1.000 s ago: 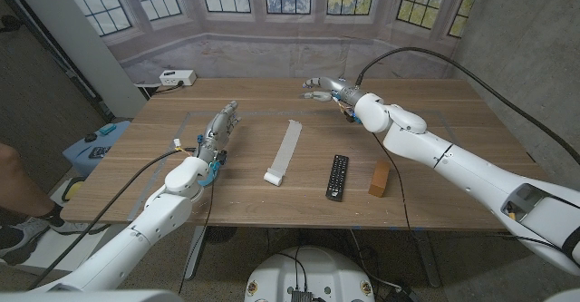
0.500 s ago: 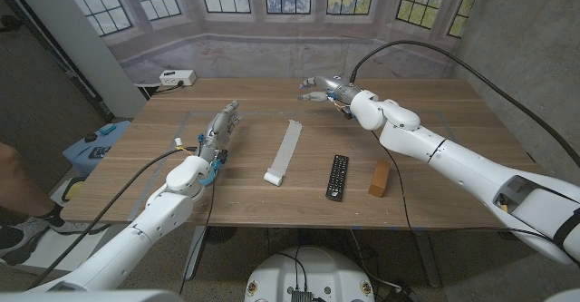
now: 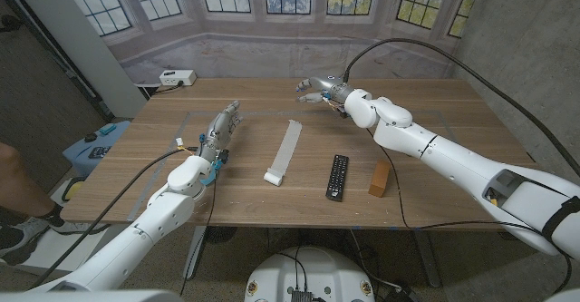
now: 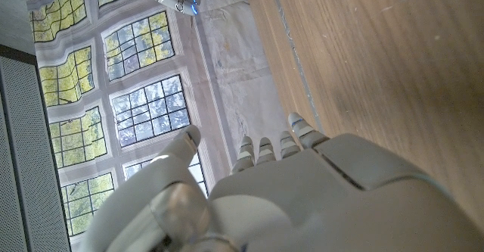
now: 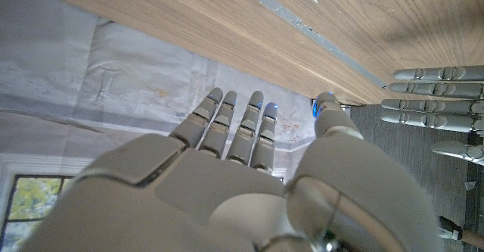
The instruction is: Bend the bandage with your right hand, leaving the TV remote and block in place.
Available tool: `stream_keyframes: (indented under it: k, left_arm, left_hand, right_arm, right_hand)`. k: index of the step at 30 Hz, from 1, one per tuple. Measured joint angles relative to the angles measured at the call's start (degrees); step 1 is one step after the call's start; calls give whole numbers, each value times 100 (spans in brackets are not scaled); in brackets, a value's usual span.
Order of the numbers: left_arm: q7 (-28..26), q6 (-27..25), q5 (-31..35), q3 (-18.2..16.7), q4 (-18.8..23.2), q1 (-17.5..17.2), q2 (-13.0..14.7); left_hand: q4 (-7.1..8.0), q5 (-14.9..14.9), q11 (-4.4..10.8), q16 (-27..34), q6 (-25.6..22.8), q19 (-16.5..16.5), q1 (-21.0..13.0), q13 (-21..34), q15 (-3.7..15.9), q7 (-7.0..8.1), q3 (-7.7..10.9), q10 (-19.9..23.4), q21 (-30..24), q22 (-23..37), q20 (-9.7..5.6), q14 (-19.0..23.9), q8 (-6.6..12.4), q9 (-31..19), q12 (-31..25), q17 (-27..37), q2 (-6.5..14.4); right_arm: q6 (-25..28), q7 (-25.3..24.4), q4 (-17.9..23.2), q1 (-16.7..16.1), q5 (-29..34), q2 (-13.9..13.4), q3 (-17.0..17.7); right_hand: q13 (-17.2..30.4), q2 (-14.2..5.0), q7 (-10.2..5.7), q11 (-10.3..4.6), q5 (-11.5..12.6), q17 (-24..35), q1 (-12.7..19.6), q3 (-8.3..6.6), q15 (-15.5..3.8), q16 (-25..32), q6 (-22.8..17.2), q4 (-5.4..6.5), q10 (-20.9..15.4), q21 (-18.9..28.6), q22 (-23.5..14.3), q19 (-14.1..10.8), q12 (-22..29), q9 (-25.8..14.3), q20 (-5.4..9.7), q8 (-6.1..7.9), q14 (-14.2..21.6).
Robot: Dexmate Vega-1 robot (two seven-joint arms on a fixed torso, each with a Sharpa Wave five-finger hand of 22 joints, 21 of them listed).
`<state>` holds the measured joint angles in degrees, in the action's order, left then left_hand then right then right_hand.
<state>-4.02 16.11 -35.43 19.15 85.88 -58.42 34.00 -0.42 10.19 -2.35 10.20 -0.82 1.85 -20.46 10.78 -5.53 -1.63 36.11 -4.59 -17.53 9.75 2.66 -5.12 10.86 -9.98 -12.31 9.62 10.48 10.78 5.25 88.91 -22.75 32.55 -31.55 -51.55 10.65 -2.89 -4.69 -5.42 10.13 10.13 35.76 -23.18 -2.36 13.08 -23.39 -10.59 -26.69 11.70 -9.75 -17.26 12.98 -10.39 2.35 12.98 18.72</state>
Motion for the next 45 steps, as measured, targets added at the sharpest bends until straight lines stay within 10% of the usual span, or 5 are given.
stream_keyframes:
  k: [45]
  left_arm:
    - [2,50,13,-53,205,-198,127]
  left_hand:
    - [2,0,-31,0,11,20,-83,0,0,11,0,30,122,0,21,0,0,-30,0,12,38]
  right_arm:
    - [-550,-271,-1684,786,24,933,-576]
  right_hand:
    - [15,53,-246,-321,0,14,792,-39,2,27,-998,40,-901,0,1,-400,45,-14,11,122,567]
